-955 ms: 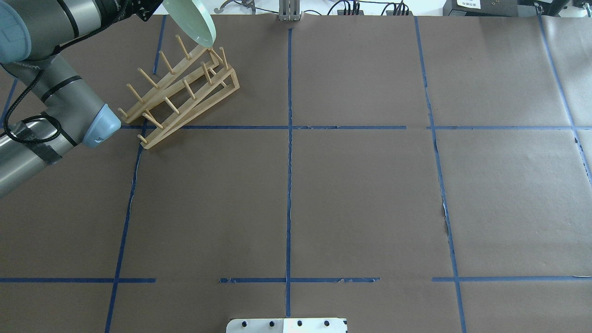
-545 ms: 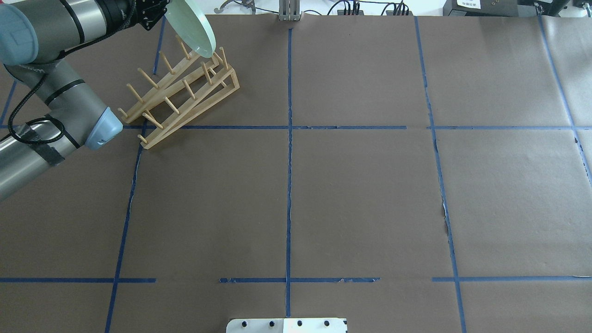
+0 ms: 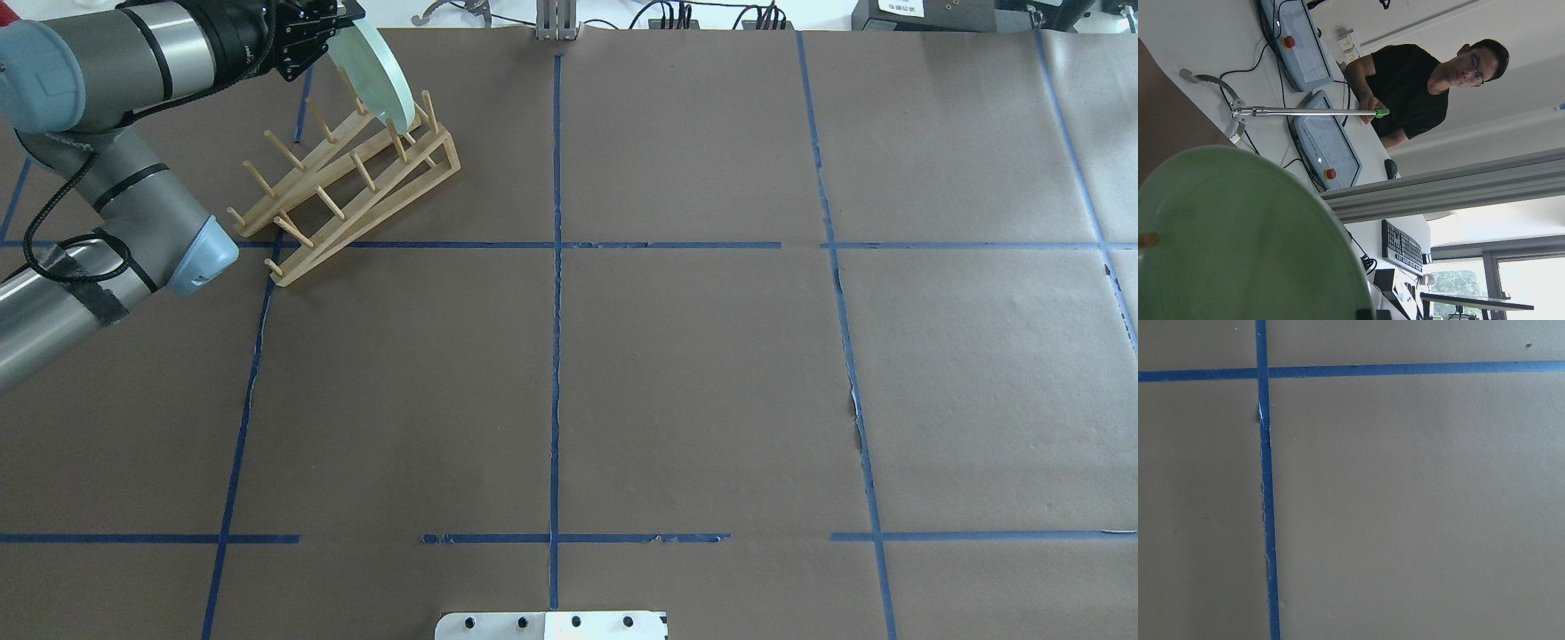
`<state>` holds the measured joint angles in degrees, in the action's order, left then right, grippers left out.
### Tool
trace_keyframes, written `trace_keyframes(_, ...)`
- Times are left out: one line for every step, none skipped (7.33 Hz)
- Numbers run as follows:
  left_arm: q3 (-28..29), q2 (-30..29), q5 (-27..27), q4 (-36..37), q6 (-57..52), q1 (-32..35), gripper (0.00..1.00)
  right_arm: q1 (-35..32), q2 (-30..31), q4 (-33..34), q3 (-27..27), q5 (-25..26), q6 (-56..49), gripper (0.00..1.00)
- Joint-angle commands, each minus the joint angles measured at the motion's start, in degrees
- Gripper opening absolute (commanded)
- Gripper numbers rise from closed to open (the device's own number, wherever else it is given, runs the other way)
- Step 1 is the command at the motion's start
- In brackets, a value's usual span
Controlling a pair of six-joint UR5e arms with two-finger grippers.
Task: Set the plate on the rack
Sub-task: 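Lower the upright plate into the wooden rack slots with the left gripper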
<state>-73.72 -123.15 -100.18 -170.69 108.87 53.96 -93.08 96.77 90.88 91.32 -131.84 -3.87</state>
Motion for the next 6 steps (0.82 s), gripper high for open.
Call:
trace_keyframes(1.30, -0.33, -1.24, 0.00, -2.43, -0.08, 0.00, 0.00, 0.00, 0.00, 0.00, 0.00, 0.00, 1.00)
trace_keyframes(1.47, -0.51, -1.24, 0.09, -2.44, -0.17, 0.00, 0.00, 0.00, 0.00, 0.00, 0.00, 0.00, 1.00)
trace_keyframes(1.48, -0.68, -1.15, 0.09, -2.44, -0.26, 0.00, 0.00, 0.00, 0.00, 0.00, 0.00, 0.00, 1.00)
trace_keyframes(1.56, -0.86, -1.15, 0.18, -2.35, -0.26, 0.25, 0.00, 0.00, 0.00, 0.00, 0.00, 0.00, 1.00)
trace_keyframes(1.56, -0.86, -1.07, 0.27, -2.35, -0.26, 0.78, 0.00, 0.00, 0.00, 0.00, 0.00, 0.00, 1.00)
trace_keyframes(1.48, -1.04, -1.07, 0.88, -2.26, -0.26, 1.00, 0.00, 0.00, 0.00, 0.00, 0.00, 0.00, 1.00)
